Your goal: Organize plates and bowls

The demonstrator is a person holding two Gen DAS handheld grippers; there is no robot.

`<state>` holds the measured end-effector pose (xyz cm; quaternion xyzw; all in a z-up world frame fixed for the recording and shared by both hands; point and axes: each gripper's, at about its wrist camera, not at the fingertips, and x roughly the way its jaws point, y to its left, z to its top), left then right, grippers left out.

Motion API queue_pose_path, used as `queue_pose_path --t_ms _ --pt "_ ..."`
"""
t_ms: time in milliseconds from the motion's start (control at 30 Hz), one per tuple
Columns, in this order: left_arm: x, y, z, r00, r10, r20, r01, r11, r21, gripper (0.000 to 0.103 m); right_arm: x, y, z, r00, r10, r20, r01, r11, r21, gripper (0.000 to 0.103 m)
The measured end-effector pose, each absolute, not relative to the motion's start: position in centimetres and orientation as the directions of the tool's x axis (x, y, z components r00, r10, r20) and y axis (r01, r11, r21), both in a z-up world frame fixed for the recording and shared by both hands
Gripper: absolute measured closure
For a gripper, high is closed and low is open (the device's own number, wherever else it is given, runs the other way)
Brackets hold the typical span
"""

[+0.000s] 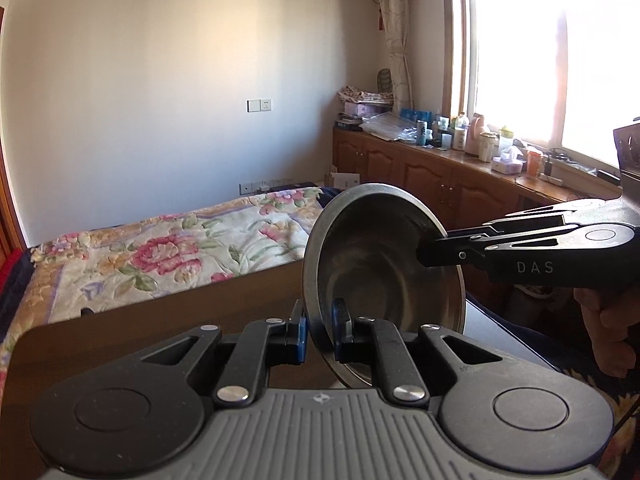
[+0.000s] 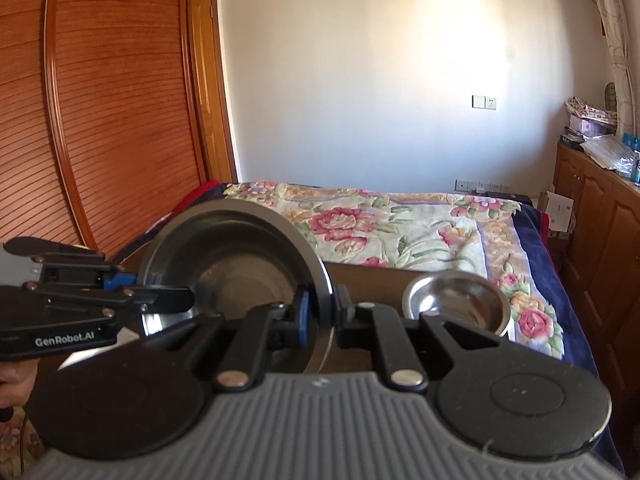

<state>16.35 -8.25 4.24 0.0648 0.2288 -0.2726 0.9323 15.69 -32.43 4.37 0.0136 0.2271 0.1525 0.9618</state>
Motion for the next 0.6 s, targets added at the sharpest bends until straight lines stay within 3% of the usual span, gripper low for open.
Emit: queue_pose_path --t_ms 600 --pt "11.4 -6.9 1.1 0.713 -0.512 -0.48 0.546 0.834 -0.078 0.089 11.1 -31.7 2.2 0.843 0.315 -0.436 -0.3 0.948 0.104 0.089"
